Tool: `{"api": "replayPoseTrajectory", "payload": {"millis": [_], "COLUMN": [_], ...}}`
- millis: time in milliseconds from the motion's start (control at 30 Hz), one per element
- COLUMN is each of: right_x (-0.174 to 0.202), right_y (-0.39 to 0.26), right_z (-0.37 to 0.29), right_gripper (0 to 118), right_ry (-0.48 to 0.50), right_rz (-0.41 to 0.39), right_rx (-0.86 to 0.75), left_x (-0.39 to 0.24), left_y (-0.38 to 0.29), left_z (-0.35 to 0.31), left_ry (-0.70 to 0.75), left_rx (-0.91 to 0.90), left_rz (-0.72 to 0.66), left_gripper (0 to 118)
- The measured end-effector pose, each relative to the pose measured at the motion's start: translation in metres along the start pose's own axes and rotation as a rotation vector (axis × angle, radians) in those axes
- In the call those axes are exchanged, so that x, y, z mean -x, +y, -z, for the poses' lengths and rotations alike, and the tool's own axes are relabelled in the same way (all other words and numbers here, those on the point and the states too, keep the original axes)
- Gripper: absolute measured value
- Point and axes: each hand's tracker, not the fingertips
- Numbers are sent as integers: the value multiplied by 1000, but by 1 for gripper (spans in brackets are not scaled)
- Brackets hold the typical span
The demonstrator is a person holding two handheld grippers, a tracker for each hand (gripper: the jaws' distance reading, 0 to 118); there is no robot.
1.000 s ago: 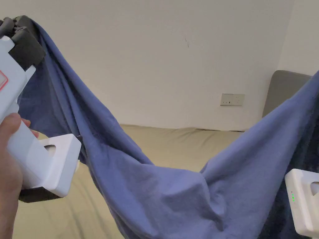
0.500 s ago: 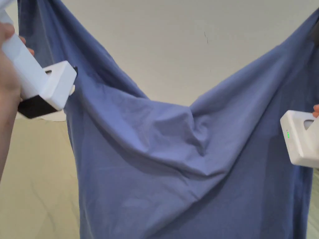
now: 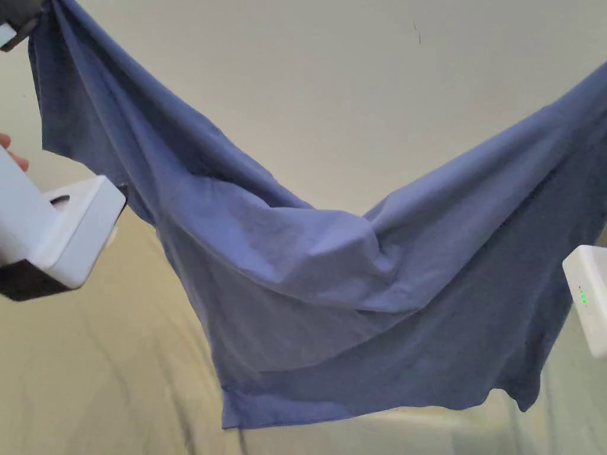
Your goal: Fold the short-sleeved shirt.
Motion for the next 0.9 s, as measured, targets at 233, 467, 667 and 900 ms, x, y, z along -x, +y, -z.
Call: {"api": "replayPoseTrajectory", "payload": {"millis": [233,467,667,900], "right_x": [-15,-27,-28,-50], "right_y": [-26,-68,-128,-229], "right_z": [-112,-226,-316,-356], "right_gripper": [4,4,4,4], "right_ry": [41,3,-6,-74], "right_rz": [-21,-34,-83,-54], "right_rx": [142,399,751,1254], "left_x": [21,50,76,118], "left_y": [-23,-66,-113,-193], "left_z": [-127,-249,-328,-360], "left_ry": [18,140,276,409], "left_rx": [138,369,613,997], "left_rz": [22,15,45,68], "left_gripper": [0,0,0,0]}}
